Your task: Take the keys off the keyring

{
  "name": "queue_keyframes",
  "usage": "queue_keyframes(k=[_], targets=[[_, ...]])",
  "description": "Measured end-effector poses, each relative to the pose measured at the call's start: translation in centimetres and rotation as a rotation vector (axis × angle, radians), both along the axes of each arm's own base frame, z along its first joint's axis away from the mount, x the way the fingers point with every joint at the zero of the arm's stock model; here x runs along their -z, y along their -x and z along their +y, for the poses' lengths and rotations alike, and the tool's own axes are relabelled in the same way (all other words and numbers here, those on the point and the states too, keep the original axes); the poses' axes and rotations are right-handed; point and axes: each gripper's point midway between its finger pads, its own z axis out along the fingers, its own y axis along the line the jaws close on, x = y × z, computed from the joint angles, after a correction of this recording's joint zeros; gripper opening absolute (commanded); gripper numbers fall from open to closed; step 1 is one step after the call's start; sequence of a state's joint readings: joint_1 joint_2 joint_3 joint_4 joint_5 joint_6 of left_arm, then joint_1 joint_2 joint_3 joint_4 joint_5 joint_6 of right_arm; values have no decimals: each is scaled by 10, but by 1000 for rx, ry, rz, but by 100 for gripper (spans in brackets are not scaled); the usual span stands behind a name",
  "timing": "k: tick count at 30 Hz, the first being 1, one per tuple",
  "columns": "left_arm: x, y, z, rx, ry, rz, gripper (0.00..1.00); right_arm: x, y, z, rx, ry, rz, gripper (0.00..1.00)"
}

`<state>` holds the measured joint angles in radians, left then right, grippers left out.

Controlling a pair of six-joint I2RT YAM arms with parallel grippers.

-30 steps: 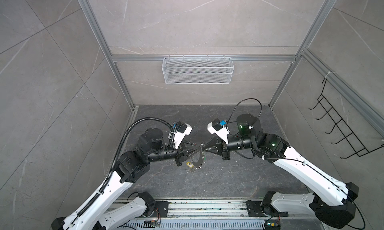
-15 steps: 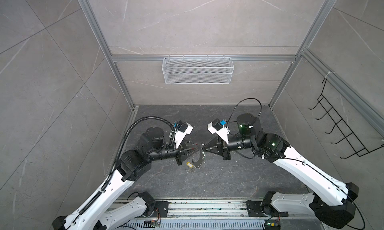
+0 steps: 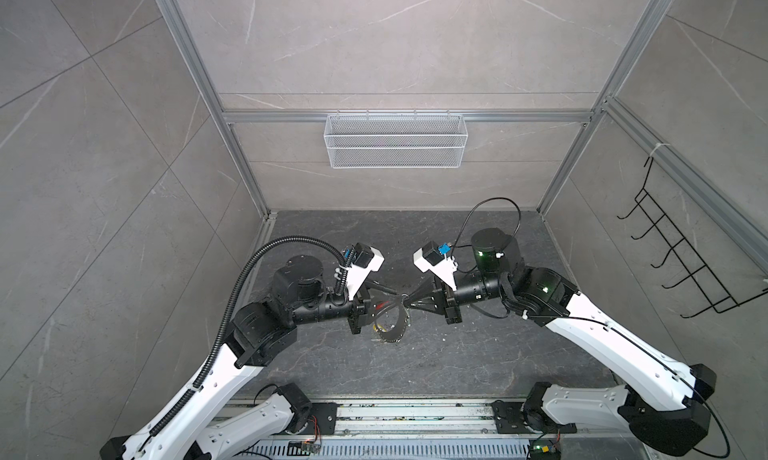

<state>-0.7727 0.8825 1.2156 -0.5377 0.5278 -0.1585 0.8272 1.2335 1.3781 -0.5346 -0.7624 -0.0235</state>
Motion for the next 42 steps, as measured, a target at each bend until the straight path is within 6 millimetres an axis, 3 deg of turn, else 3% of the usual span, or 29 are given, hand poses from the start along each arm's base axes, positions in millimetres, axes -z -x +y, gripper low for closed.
queue_keyframes(k=[4,12,17,20,27,31,36,42], targets=[[0,0,-1,4,-1,-5,29,1,1,1,-12,0,8,0],[6,1,-10,51,-9,26,28,1,2,2,-19,0,12,0],[9,2,-13,74,-13,42,11,6,2,1,-13,16,25,0],[8,3,-13,78,-8,38,8,6,3,1,-17,16,27,0],[8,2,-13,76,-9,41,19,5,1,1,-10,14,21,0],[8,2,-13,76,-10,43,20,5,0,2,0,14,15,0],[8,2,-13,74,-8,42,0,5,-1,2,7,15,13,0],[6,2,-13,76,-5,35,0,4,-3,1,21,10,10,0]])
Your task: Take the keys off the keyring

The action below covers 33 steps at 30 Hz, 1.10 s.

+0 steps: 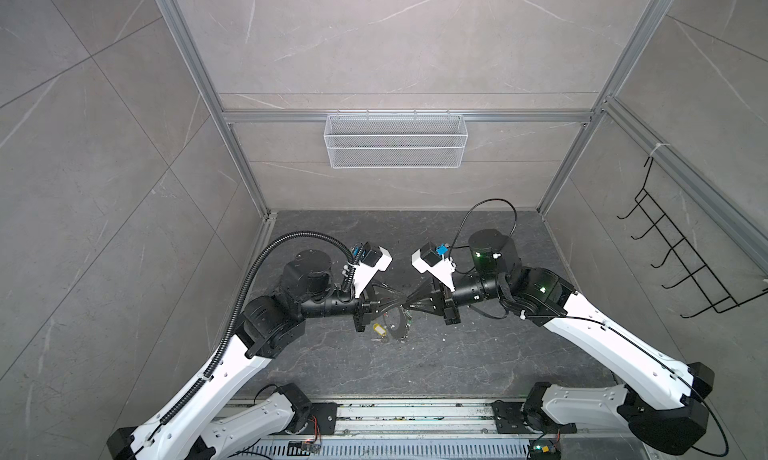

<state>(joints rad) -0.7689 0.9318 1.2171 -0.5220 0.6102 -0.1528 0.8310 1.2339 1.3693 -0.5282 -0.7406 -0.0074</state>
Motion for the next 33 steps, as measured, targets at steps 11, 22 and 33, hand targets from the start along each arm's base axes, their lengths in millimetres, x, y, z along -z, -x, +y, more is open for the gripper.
queue_keyframes(k=[11,22,33], targets=[[5,-11,5,-88,-24,20,0,-5,-17,-25,184,-72,-104,45],[-3,-12,8,-116,28,12,0,-19,-17,-25,188,-171,-117,45],[-6,-9,11,-123,97,-20,0,-23,-14,-14,130,-223,-78,43]])
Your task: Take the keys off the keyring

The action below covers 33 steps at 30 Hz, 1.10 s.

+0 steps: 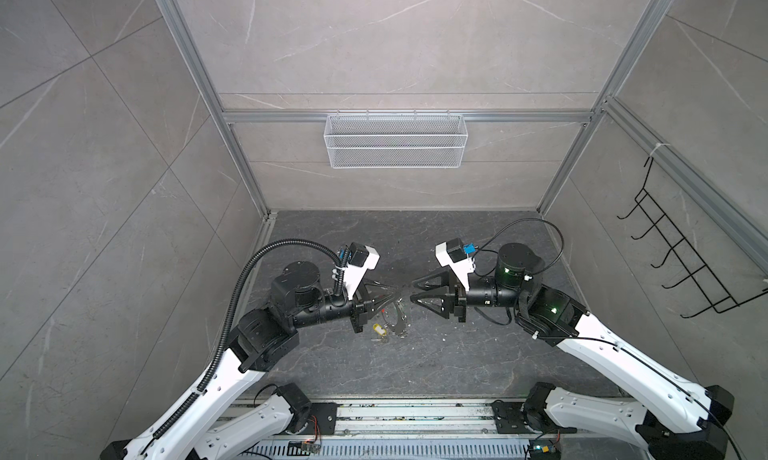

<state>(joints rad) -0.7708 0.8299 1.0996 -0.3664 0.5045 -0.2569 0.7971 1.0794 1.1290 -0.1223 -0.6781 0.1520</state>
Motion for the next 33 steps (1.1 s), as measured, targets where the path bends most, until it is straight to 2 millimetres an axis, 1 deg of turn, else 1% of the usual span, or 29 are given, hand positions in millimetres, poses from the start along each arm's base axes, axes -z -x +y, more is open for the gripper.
queue_keyframes(k=[5,10,14,21,24,27,30,33], targets=[[-2,-2,0,-6,27,-23,0,-3,-1,7,-31,-27,21,38],[-2,-1,1,-10,57,-44,0,-1,-1,14,-61,-37,55,34],[-5,-3,1,-22,81,-59,0,-3,0,17,-84,-51,69,28],[-9,-7,5,-61,110,-80,0,-6,5,19,-120,-67,80,28],[-11,-8,7,-69,124,-89,0,-8,5,20,-128,-74,80,25],[-15,-9,7,-79,137,-97,0,-7,4,21,-131,-75,90,25],[-17,-10,8,-85,146,-97,0,-5,4,23,-137,-72,98,19],[-19,-9,7,-82,154,-97,0,-4,2,24,-136,-72,104,6]])
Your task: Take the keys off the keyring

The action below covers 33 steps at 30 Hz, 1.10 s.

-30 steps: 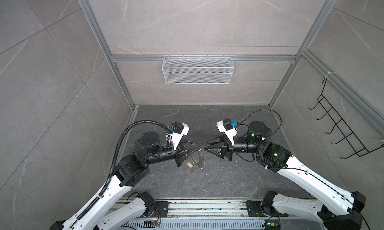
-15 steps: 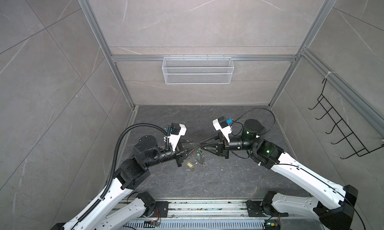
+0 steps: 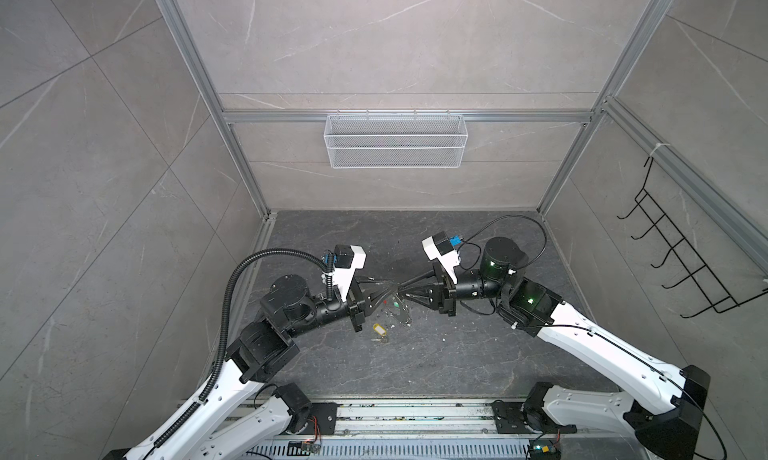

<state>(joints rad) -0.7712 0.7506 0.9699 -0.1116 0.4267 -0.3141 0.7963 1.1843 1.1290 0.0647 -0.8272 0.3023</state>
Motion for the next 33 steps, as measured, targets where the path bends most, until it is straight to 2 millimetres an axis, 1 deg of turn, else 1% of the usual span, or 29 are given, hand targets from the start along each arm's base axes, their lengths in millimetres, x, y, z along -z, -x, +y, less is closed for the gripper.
queue_keyframes(k=[2,6,7,9,10,11,15,19,21,23,25,30,33], targets=[[-1,1,0,2,4,0,0,0,-1,0,3,1,8,0],[-1,0,-1,3,6,8,0,1,-2,0,6,4,11,0],[0,0,-1,3,5,10,3,2,-2,-1,9,8,12,0],[4,-1,-1,-2,-10,23,25,5,-3,-1,15,36,15,0],[7,-2,-1,-5,-16,37,31,6,-4,-2,21,53,15,0],[9,-2,0,-8,-25,46,34,7,-4,-3,27,75,12,0],[15,1,7,-27,-74,71,35,10,-4,-8,38,175,-12,0],[8,7,12,-24,-100,70,33,12,-3,-14,41,259,-51,0],[10,10,9,4,-127,92,33,19,-2,-20,45,317,-57,0],[8,12,3,44,-141,105,33,21,-4,-23,53,357,-75,0],[10,12,-4,79,-158,123,33,23,-4,-26,58,391,-85,0],[30,11,-18,144,-216,185,33,27,-1,-33,54,442,-94,0],[38,13,-21,172,-241,212,29,28,0,-35,50,462,-87,0]])
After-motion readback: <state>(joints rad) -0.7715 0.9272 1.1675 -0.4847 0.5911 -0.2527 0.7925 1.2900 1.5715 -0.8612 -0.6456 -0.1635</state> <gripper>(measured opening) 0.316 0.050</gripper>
